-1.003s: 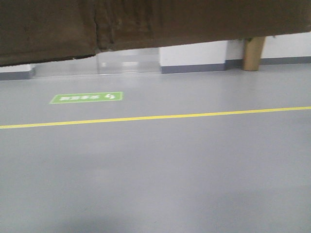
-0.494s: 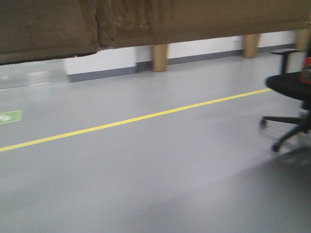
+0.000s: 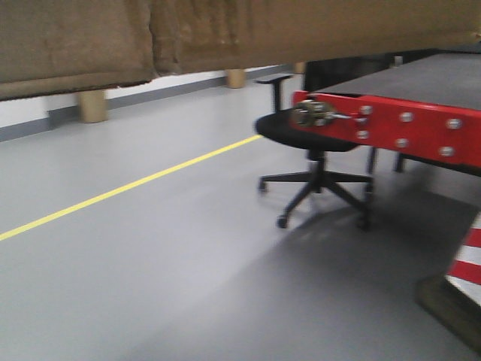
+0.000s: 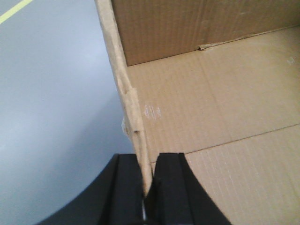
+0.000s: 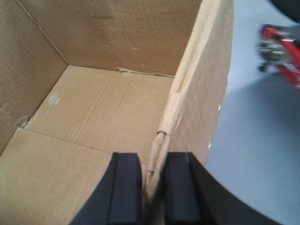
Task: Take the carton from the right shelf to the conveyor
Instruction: 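Carry the box in both grippers while driving toward the red conveyor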
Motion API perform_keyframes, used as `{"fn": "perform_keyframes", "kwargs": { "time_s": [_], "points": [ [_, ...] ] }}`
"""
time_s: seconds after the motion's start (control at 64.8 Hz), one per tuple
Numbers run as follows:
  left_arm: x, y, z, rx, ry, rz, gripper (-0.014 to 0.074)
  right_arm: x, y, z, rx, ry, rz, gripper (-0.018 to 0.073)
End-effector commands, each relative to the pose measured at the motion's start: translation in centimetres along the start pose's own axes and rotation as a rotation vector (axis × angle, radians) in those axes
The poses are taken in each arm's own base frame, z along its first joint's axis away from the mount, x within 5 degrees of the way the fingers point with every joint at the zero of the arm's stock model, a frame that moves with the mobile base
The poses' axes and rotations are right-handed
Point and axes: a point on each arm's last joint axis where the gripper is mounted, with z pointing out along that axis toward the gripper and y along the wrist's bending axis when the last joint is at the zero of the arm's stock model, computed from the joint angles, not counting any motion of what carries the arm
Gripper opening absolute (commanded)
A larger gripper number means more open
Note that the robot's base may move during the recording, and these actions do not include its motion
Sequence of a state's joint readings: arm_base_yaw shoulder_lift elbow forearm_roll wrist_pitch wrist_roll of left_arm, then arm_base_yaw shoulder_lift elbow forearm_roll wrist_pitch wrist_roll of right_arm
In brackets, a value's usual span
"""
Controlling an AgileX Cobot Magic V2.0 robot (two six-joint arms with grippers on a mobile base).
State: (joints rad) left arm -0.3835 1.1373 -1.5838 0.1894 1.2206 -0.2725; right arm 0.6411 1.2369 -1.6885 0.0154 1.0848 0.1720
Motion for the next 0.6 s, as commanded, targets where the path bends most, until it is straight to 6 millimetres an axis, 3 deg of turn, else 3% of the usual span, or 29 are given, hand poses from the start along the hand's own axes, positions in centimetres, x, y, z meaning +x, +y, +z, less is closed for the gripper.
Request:
{"fn": "perform_keyframes", "kwargs": {
  "time_s": [0.0, 0.586],
  "points": [
    [-0.3, -0.4, -0.3, 0.032, -0.045, 0.01, -0.0006, -0.7, 0.7, -0.9, -0.067, -0.085, 0.0, -0.0069],
    [-0.9, 1.3, -0.4, -0.158, -0.098, 0.086, -0.0006, -0.7, 0.7, -0.9, -0.068, -0.087, 0.0, -0.0069]
  ]
}}
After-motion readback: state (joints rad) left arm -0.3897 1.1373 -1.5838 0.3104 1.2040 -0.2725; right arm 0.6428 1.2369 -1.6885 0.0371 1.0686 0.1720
